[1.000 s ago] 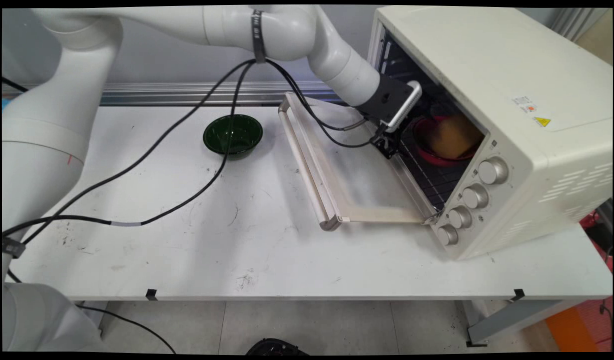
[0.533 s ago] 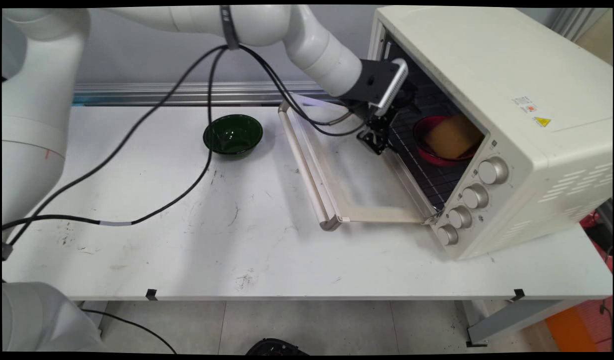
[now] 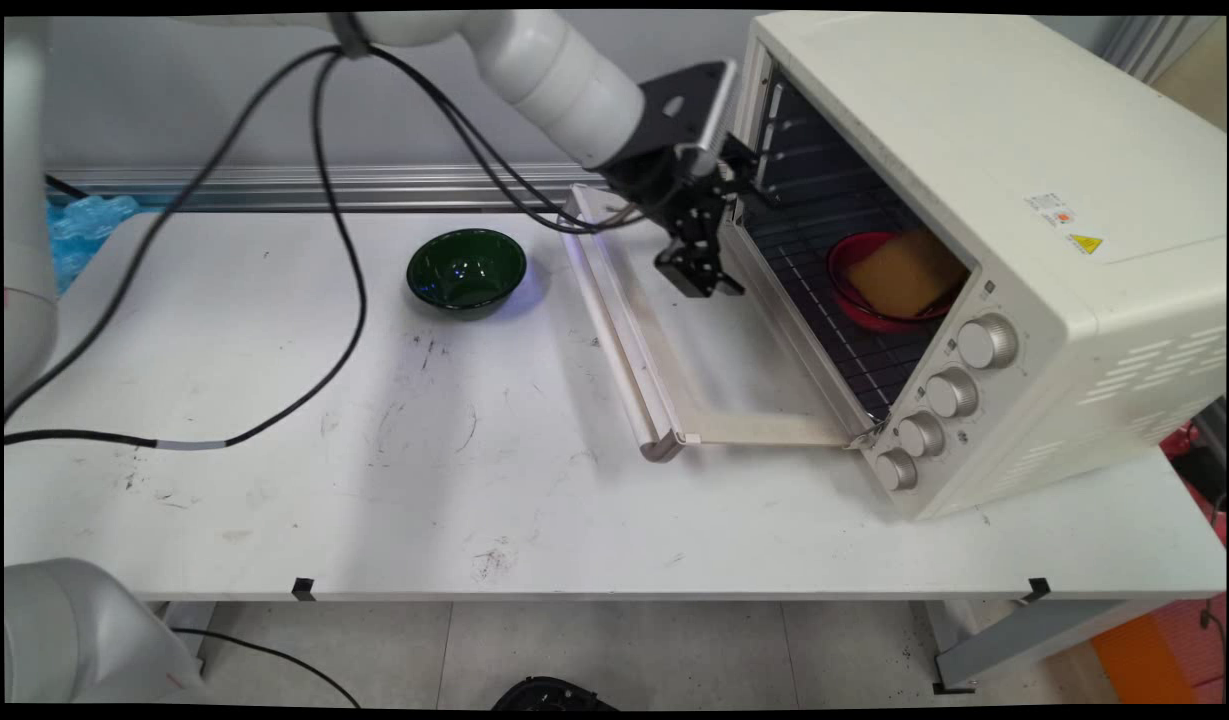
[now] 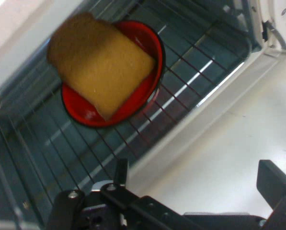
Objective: Close the oven
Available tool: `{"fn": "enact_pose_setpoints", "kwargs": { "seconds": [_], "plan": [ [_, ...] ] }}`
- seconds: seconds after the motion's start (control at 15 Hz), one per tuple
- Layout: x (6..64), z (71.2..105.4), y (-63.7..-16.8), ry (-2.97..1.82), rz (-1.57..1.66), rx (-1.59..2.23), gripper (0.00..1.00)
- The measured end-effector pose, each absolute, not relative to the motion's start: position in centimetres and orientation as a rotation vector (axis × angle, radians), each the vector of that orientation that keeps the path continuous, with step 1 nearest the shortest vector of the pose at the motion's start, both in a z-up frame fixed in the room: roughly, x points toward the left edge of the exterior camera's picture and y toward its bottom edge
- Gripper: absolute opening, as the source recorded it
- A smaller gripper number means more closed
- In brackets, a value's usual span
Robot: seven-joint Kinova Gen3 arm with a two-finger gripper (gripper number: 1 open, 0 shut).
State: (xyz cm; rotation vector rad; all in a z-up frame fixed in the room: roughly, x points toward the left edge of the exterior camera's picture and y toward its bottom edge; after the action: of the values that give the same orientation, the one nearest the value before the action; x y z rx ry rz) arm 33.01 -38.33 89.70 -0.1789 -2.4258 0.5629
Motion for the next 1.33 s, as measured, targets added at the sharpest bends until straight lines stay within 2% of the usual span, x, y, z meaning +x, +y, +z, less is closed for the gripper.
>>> {"fn": "enact_pose_setpoints", "kwargs": {
  "seconds": [0.6,1.33],
  "plan": [
    [39.8,92.4,-33.4,-2.46,0.426,0.172,1.0],
    [47.0,92.5,-28.8,-2.519,0.326,0.446,1.0]
  ]
}}
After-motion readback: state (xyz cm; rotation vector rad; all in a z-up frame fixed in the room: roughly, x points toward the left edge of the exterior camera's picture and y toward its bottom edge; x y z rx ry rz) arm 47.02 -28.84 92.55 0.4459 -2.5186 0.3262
